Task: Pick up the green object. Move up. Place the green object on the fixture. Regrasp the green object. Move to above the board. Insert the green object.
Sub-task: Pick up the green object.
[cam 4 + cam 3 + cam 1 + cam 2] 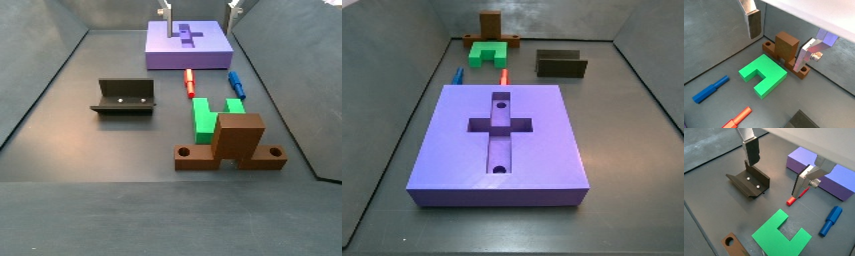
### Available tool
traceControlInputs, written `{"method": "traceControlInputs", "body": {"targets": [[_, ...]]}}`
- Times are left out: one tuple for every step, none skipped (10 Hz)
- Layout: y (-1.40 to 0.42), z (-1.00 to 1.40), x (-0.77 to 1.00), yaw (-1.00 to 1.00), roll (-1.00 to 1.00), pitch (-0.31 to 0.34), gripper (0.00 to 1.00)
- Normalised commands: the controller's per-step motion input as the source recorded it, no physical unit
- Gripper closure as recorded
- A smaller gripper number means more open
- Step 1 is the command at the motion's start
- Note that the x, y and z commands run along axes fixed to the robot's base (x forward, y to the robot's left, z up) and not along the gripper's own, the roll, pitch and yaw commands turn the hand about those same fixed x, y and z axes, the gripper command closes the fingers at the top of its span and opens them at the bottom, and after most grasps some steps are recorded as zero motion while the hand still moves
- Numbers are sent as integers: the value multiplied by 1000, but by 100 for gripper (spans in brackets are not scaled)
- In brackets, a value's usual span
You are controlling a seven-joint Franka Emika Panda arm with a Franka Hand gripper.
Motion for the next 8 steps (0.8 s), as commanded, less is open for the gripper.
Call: {"method": "traceControlInputs", "body": {"targets": [[86, -117, 0, -63, 0, 0, 0], [31, -300, 120, -54, 0, -46, 0], [0, -751, 0, -163, 30, -210, 0], [0, -820, 0, -166, 17, -204, 0], [-80, -834, 0, -80, 0, -219, 0], [-60, -800, 0, 0, -26, -234, 0], [-57, -634, 3, 77, -46, -307, 0], [0, -489, 0, 89, -86, -371, 0]]}}
